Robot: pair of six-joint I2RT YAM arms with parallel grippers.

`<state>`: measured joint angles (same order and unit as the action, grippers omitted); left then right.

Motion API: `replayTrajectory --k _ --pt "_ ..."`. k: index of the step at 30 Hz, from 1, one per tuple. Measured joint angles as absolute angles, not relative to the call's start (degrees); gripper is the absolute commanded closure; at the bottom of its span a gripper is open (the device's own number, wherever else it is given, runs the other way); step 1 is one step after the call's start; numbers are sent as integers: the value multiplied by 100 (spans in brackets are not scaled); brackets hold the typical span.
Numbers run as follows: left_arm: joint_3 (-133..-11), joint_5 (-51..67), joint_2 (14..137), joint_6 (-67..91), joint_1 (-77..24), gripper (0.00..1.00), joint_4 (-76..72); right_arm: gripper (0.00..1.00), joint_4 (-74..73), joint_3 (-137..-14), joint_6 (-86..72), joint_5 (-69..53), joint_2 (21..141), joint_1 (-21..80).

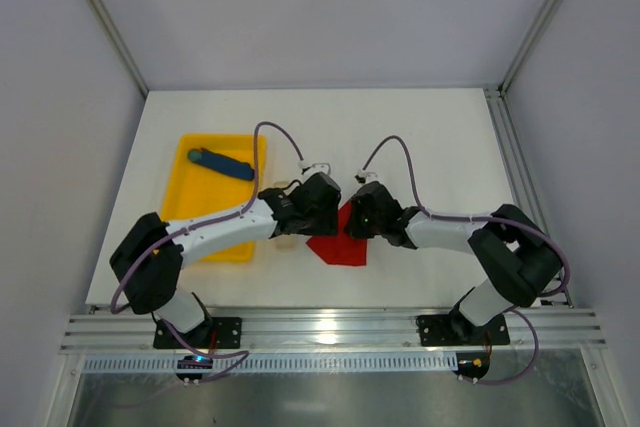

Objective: Place the utensils on the paper napkin and roll it up
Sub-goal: Roll the napkin at the center of the board.

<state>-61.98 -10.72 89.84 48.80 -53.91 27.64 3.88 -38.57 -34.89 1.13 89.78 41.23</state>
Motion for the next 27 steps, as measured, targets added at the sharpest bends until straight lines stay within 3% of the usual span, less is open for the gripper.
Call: replayTrajectory --k 11,27 --pt "-6206 -456 9594 3732 -5059 37 2812 96 685 -3426 -3315 -156 8665 4117" --pt "-6375 1007 10280 3258 -4606 36 2550 96 880 -3177 -3273 -292 8499 4101"
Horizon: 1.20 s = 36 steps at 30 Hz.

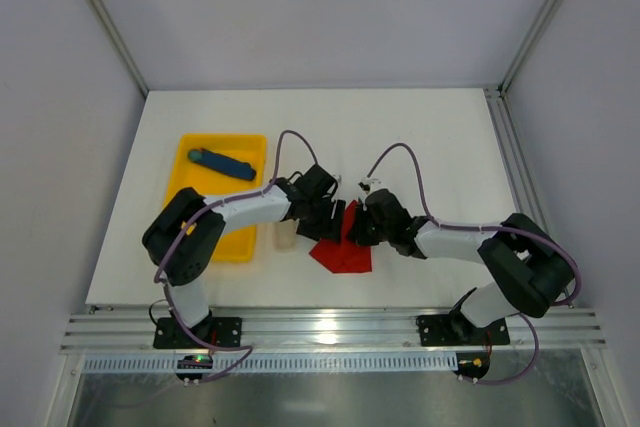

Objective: Place the utensils on the paper napkin and roll it up
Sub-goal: Roll the napkin at the center of the board.

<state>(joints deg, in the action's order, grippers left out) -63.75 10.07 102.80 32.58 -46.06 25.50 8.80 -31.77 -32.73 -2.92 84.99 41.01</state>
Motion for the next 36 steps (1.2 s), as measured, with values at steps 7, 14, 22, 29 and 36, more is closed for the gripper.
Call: replayTrajectory --k 7,14,22,29,36 --pt "-6423 1586 10414 3317 -4440 41 2429 96 993 -3122 -3282 -340 8499 4101" --pt "-6504 2082 10560 3409 -4224 44 2443 96 1068 -3092 -3291 -366 8499 4101" --pt "-6493 2414 10575 3402 -4222 45 2423 96 1253 -3061 -3315 -471 8578 4099" --pt "-6497 1828 10427 3452 -4189 44 2978 96 1308 -3061 -3319 -539 8604 4075" --pt "-6495 69 9397 4108 -4495 44 3802 96 1306 -3061 -3328 -537 8602 4073"
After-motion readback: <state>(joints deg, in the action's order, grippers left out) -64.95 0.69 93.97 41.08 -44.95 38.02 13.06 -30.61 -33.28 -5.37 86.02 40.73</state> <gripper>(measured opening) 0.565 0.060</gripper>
